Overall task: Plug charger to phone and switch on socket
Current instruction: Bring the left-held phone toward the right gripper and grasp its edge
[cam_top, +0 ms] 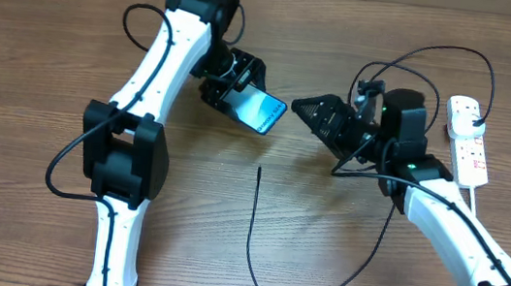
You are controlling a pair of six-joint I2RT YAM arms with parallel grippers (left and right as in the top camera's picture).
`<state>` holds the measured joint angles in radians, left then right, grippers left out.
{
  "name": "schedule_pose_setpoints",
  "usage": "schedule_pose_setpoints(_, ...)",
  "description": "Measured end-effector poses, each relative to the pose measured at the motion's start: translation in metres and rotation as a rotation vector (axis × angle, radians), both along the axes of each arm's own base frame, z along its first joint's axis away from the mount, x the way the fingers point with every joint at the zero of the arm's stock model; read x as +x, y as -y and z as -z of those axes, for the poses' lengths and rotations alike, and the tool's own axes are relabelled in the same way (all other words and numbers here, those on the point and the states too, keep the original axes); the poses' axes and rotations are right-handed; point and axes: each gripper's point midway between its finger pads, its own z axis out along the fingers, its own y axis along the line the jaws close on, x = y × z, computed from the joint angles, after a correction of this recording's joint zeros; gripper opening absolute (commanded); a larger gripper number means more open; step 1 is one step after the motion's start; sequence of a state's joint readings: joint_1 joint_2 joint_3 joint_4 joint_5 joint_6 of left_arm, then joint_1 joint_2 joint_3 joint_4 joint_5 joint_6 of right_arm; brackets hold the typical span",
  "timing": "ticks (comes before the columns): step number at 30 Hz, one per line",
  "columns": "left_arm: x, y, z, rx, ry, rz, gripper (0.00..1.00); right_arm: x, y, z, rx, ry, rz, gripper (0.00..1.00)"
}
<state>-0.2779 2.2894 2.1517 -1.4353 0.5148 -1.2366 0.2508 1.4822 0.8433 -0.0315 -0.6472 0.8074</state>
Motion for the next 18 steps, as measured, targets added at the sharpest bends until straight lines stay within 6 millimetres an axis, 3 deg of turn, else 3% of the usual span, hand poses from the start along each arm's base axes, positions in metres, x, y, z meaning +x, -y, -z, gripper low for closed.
schedule_pose_setpoints(5, -0.005, 0.011, 0.0, -0.001, 0.001, 0.022, 0.04, -0.003, -0.012, 0.0, -0.016, 0.015, -0.009, 1.0)
schedule_pose_setpoints(18, -0.013, 0.028, -0.001, -0.014, -0.005, 0.05, 0.04, -0.003, -0.015, 0.008, -0.063, 0.009, 0.022, 1.0)
